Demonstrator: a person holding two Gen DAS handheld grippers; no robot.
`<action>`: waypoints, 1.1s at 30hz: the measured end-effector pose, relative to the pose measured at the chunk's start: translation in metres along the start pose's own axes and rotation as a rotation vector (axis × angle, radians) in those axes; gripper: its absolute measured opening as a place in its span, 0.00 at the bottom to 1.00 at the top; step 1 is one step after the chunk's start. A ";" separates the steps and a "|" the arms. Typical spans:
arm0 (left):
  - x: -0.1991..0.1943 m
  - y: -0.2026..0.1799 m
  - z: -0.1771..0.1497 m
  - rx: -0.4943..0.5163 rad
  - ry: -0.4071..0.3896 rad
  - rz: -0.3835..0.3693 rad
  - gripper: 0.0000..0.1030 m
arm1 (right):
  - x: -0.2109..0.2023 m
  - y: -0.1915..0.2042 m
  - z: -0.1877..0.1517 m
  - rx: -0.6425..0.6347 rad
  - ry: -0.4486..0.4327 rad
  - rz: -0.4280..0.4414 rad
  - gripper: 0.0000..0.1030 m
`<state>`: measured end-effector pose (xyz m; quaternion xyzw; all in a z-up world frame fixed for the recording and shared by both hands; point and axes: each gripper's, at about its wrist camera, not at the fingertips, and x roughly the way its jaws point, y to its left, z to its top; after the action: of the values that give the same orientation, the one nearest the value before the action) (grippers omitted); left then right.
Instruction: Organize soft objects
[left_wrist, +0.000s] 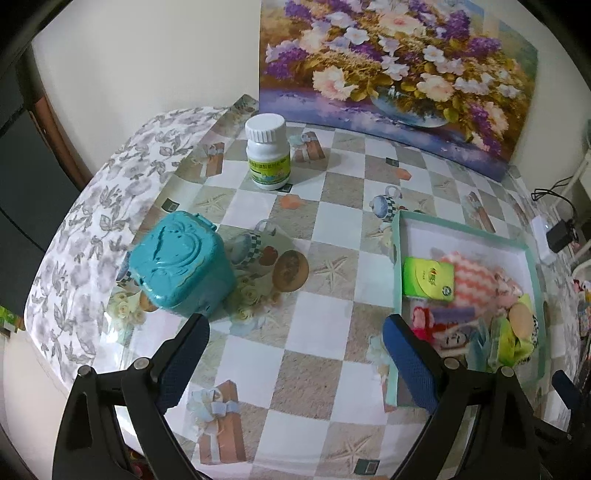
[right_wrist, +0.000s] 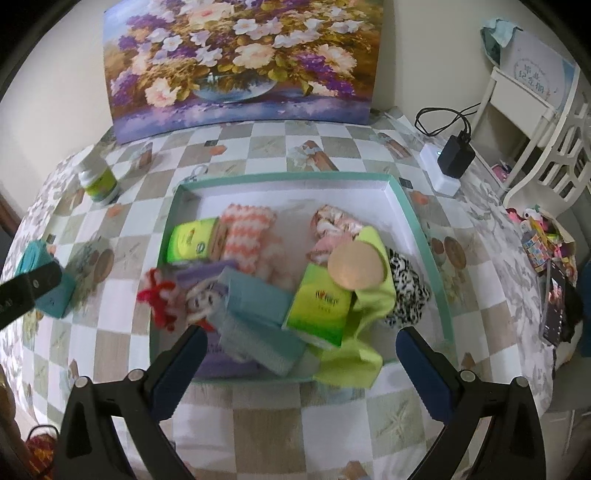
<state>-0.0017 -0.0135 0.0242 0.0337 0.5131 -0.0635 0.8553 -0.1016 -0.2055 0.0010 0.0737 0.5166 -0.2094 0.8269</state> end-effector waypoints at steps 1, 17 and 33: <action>-0.002 0.000 -0.002 0.007 -0.001 0.007 0.92 | -0.001 0.000 -0.002 -0.001 0.003 -0.002 1.00; -0.012 -0.006 -0.037 0.110 0.043 0.042 0.92 | -0.015 -0.009 -0.016 0.037 -0.012 -0.021 1.00; -0.001 -0.006 -0.035 0.120 0.085 0.029 0.92 | -0.011 -0.009 -0.015 0.025 -0.008 -0.027 1.00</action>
<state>-0.0337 -0.0149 0.0086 0.0952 0.5437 -0.0803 0.8300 -0.1221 -0.2058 0.0046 0.0763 0.5115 -0.2272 0.8252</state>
